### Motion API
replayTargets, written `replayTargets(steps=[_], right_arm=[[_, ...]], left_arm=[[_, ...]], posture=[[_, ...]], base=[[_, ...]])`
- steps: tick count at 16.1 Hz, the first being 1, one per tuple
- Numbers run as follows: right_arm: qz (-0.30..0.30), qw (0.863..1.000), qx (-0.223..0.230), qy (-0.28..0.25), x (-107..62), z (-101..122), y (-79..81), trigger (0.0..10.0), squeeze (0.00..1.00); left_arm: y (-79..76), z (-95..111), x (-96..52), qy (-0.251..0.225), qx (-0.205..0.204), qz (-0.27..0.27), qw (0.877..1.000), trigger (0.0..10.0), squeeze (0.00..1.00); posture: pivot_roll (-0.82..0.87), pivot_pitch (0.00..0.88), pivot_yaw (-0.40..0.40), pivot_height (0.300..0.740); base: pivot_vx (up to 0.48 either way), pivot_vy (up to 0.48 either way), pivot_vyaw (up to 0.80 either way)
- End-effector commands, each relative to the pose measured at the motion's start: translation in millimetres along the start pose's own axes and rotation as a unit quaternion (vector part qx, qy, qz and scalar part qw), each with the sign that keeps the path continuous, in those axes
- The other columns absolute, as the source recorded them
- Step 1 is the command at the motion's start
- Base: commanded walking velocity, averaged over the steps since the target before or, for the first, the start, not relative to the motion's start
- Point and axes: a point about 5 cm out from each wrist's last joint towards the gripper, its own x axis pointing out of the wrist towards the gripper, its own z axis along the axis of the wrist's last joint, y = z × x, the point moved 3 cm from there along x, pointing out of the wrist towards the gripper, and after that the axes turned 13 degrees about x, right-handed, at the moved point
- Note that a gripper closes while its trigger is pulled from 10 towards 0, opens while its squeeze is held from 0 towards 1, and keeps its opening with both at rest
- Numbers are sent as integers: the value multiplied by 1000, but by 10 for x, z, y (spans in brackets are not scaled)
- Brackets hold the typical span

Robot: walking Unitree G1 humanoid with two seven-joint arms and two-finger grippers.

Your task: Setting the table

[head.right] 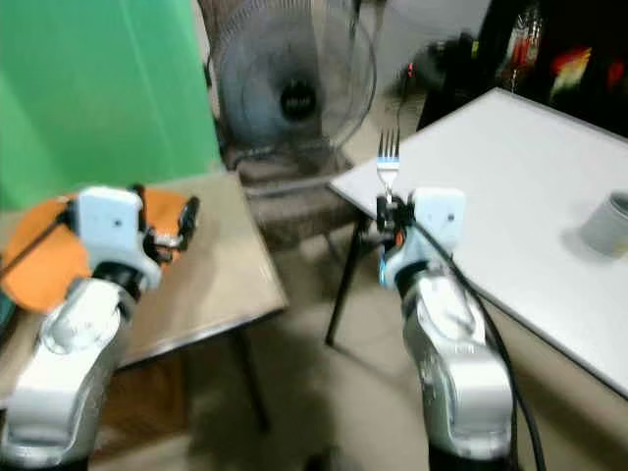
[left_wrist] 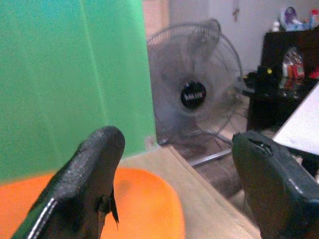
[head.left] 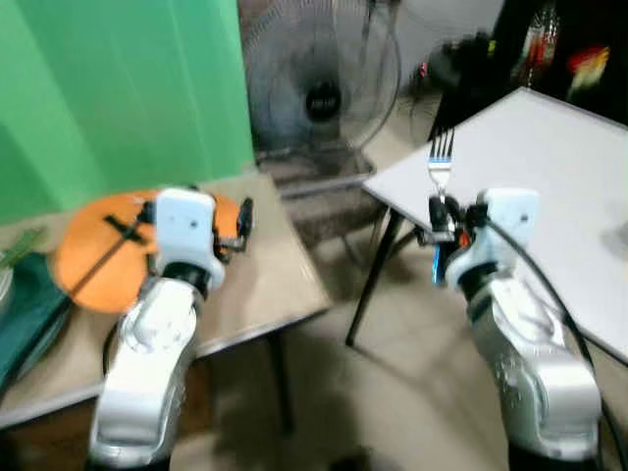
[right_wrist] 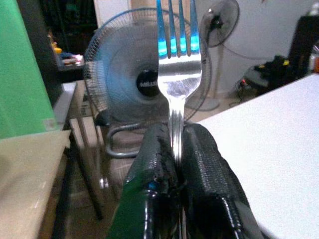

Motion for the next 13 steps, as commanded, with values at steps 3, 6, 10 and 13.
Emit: replayTargets(steps=[3, 6, 10, 13], right_arm=[[-10, 1000, -5, 4, -4, -11, -63, 10000, 0], [-13, 1000, -10, 13, 3, -32, -84, 10000, 0], [-34, 999, -15, 37, -29, -144, -141, 10000, 0], [-60, 997, -20, 46, -55, -175, -245, 10000, 0]], left_arm=[[-2, -131, -42, 40, -31, 9, 999, 10000, 0], [-6, -165, -30, 37, 4, 13, 999, 10000, 0], [0, -113, -15, 19, 21, 15, 1000, 10000, 0], [-55, -143, -32, 20, -5, -21, 1000, 10000, 0]], posture=[[-38, 0, -43, 740], [-42, 0, -46, 740], [-47, 0, -33, 740], [-49, 0, -25, 740]], base=[[0, 0, -800], [0, 0, -800], [0, 0, -800], [0, 0, -800]])
